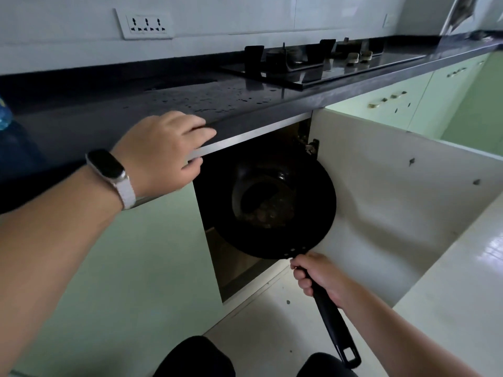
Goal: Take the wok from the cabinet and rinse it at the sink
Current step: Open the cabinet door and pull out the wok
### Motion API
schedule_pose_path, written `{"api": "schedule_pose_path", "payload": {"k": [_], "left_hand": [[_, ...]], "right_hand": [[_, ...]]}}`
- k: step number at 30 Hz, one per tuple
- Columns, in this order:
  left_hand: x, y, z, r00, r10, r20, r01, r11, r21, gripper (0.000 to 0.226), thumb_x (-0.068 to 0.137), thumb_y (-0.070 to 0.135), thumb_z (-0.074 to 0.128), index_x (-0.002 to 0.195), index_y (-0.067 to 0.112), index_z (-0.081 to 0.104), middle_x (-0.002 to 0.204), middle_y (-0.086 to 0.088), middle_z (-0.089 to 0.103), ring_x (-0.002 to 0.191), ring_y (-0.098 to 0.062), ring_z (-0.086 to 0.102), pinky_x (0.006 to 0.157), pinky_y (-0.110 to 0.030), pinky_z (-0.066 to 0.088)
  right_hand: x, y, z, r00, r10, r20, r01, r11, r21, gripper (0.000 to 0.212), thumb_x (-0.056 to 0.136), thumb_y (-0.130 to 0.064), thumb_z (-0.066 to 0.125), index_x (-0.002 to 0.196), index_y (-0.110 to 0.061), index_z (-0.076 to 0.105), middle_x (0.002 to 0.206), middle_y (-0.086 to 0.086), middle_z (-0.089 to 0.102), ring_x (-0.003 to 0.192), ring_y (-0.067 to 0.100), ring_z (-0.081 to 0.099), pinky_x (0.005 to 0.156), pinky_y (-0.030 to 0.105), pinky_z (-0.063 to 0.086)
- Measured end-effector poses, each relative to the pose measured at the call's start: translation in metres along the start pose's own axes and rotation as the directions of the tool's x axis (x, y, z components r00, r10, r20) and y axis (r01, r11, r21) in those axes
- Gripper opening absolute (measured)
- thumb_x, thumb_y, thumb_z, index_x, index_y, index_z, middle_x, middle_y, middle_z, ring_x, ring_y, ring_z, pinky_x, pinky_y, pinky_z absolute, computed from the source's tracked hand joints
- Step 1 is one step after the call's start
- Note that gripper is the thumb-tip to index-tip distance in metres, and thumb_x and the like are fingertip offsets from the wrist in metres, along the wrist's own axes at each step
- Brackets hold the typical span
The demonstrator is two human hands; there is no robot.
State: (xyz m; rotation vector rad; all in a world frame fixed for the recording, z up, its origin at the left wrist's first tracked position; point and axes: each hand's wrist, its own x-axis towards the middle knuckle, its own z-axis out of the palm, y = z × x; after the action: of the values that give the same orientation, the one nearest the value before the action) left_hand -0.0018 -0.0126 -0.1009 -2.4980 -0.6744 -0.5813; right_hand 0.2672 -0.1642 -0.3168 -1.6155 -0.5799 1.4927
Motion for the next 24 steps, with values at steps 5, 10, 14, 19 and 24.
{"api": "schedule_pose_path", "payload": {"k": [5, 10, 14, 19, 24], "left_hand": [[-0.042, 0.067, 0.043, 0.992, -0.056, -0.111, 0.024, 0.964, -0.264, 0.04, 0.084, 0.021, 0.061, 0.12, 0.006, 0.068, 0.126, -0.014, 0.063, 0.114, -0.033, 0.057, 0.091, -0.046, 0.05], [-0.089, 0.125, 0.103, 0.888, -0.436, 0.146, 0.444, 0.728, -0.523, 0.044, 0.093, 0.031, 0.056, 0.133, 0.012, 0.059, 0.136, -0.005, 0.056, 0.125, -0.021, 0.05, 0.098, -0.037, 0.049], [-0.105, 0.16, 0.127, 0.634, -0.654, 0.413, 0.719, 0.301, -0.626, 0.076, 0.092, 0.026, 0.067, 0.154, 0.014, 0.024, 0.15, -0.006, 0.039, 0.133, -0.02, 0.046, 0.095, -0.031, 0.048], [-0.112, 0.184, 0.146, 0.548, -0.564, 0.618, 0.772, 0.056, -0.633, 0.091, 0.092, 0.028, 0.068, 0.158, 0.022, 0.007, 0.145, 0.004, 0.045, 0.125, -0.015, 0.053, 0.102, -0.034, 0.048], [-0.1, 0.197, 0.159, 0.488, -0.489, 0.723, 0.711, -0.258, -0.655, 0.064, 0.094, 0.018, 0.064, 0.147, 0.034, 0.032, 0.128, 0.014, 0.058, 0.117, -0.013, 0.061, 0.095, -0.037, 0.056]], "right_hand": [[-0.02, 0.013, -0.014, 1.0, -0.003, -0.007, 0.003, 0.998, -0.06, 0.015, 0.096, -0.01, 0.053, 0.082, -0.011, 0.051, 0.056, 0.0, 0.044, 0.042, 0.013, 0.036, 0.039, 0.023, 0.032], [-0.039, 0.025, -0.027, 1.0, -0.019, -0.017, 0.018, 0.998, -0.06, 0.013, 0.097, -0.009, 0.053, 0.084, -0.008, 0.051, 0.058, 0.003, 0.045, 0.043, 0.015, 0.037, 0.039, 0.025, 0.032], [-0.051, 0.034, -0.037, 0.999, -0.018, -0.033, 0.015, 0.996, -0.089, 0.012, 0.097, -0.008, 0.051, 0.085, -0.007, 0.053, 0.058, 0.003, 0.046, 0.044, 0.015, 0.037, 0.039, 0.025, 0.032], [-0.059, 0.04, -0.044, 1.0, -0.006, -0.025, 0.004, 0.997, -0.079, 0.012, 0.096, -0.008, 0.052, 0.084, -0.008, 0.053, 0.057, 0.002, 0.046, 0.044, 0.015, 0.037, 0.039, 0.025, 0.033], [-0.062, 0.043, -0.048, 1.0, 0.002, -0.028, -0.004, 0.997, -0.08, 0.014, 0.095, -0.008, 0.053, 0.082, -0.009, 0.052, 0.057, 0.002, 0.047, 0.043, 0.015, 0.037, 0.039, 0.025, 0.034]]}}
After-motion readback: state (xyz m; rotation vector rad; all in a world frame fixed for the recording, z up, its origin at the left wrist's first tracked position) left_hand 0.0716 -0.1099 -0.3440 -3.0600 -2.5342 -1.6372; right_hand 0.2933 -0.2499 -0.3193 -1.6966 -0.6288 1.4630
